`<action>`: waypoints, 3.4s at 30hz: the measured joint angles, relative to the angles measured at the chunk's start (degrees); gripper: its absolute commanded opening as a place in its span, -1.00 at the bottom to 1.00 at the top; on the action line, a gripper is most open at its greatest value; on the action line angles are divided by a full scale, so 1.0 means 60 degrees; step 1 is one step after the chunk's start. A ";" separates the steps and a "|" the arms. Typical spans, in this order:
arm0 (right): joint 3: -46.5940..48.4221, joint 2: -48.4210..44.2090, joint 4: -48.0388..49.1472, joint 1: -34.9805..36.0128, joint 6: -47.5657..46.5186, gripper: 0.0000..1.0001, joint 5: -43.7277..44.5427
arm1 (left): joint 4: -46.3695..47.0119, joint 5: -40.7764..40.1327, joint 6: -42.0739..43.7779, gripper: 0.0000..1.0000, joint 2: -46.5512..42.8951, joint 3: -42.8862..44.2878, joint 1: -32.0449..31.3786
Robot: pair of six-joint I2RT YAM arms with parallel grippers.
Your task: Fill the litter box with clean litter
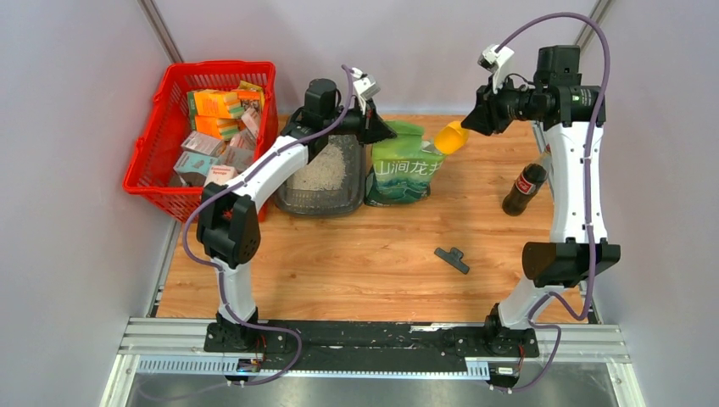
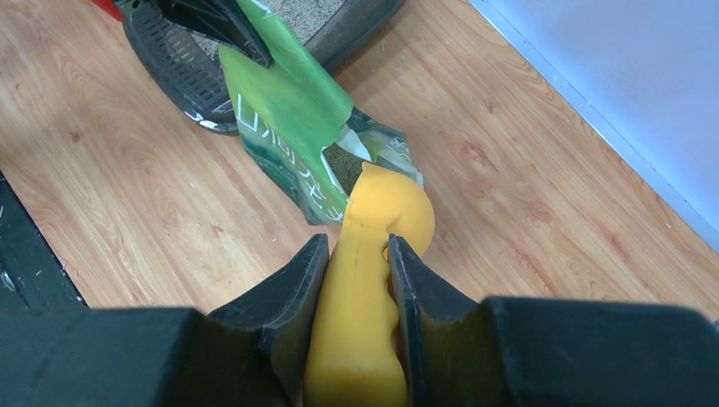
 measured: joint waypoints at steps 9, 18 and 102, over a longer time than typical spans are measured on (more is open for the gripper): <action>0.1668 0.1337 -0.0747 0.0175 -0.1570 -1.00 -0.0095 | -0.0455 0.0015 0.0900 -1.00 -0.0430 -0.0306 -0.0182; 0.1745 0.1628 -0.1042 0.1428 -0.3096 -1.00 0.0539 | -0.0783 -0.0073 0.1938 -1.00 -0.1024 -0.0929 -0.0415; -0.5858 0.0601 0.5348 -0.1410 0.9588 -1.00 -0.2943 | -0.2696 -0.1654 0.5089 -1.00 -0.1770 -0.0954 -0.0849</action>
